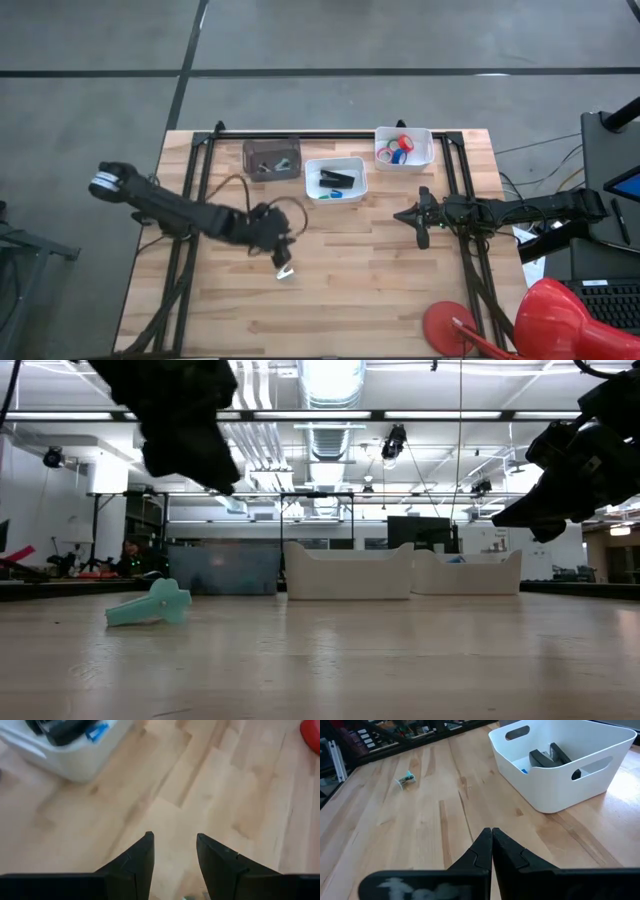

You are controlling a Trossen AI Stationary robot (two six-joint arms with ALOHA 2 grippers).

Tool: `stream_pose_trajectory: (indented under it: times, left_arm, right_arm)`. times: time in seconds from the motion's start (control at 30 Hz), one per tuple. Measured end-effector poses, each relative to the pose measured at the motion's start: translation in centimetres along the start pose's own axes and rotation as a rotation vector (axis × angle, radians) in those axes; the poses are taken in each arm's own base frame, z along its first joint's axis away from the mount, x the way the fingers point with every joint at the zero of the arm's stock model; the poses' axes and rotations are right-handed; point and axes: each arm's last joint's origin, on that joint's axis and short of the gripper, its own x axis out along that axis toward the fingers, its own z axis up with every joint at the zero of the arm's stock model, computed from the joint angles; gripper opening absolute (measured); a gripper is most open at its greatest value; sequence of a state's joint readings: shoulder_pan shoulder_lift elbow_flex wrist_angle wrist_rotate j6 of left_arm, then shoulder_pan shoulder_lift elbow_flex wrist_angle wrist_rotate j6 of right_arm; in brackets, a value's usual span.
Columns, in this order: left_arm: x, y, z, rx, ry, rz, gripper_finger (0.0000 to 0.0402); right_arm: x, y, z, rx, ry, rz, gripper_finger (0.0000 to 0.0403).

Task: Pick and place Stapler, Stapler remover, tape
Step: Put the light blue staple remover into the black bin

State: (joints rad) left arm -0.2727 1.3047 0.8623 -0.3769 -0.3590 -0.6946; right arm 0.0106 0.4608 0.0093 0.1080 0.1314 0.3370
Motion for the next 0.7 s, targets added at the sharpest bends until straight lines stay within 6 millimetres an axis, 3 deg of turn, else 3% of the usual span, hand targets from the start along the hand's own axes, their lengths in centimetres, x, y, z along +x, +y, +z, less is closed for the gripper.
stream_pose_trajectory:
  times: [0.23,0.47,0.7]
  left_arm:
    - [1.0,-3.0,-3.9,-0.014,0.020,0.059,0.0149]
    - [3.2,-2.8,-6.1,-0.078,0.116,0.175,0.0149]
    - [3.7,-3.2,-7.3,-0.150,0.177,0.180,0.0149]
  right_arm:
    - [0.0,0.0,0.0,0.000,0.000,0.000,0.0008]
    - [0.0,0.0,0.0,0.000,0.000,0.000,0.0008]
    - [0.0,0.0,0.0,0.000,0.000,0.000,0.0008]
